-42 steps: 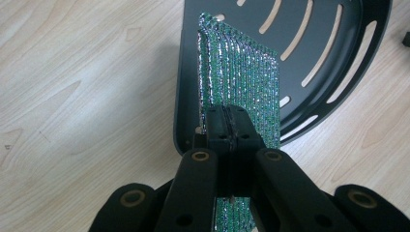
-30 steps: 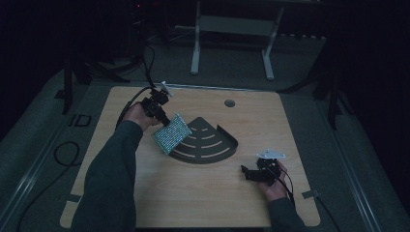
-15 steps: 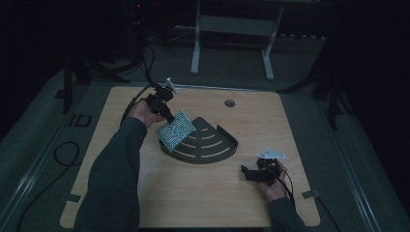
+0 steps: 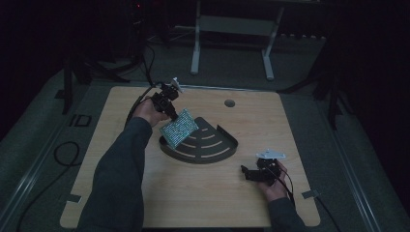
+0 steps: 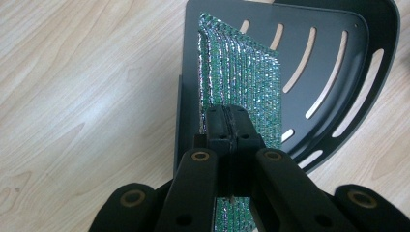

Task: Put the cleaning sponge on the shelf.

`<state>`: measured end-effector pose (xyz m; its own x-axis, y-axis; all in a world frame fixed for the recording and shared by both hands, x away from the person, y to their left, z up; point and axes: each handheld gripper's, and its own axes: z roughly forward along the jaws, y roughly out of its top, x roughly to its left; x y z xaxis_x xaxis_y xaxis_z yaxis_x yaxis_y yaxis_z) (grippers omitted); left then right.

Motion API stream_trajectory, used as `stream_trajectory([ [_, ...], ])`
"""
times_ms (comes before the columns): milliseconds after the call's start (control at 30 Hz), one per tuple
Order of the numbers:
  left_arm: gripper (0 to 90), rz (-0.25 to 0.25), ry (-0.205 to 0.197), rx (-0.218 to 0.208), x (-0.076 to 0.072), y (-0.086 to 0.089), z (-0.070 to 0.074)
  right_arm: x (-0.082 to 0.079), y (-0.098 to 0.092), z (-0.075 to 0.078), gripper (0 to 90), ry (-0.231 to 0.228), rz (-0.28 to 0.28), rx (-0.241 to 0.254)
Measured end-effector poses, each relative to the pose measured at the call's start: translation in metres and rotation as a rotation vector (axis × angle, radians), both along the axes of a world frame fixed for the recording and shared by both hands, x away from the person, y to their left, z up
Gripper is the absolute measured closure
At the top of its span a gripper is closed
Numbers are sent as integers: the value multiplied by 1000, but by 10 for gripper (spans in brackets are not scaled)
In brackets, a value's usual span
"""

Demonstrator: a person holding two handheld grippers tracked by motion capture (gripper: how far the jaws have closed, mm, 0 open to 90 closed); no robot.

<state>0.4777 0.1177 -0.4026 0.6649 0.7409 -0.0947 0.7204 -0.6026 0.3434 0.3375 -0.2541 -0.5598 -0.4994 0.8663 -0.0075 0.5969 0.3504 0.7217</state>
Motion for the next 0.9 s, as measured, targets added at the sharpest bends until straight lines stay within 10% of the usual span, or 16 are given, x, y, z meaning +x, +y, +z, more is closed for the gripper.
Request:
stream_trajectory([
  [900,900,-33,13,104,13,-20,-38,0,0,0,138,1,1,-1],
])
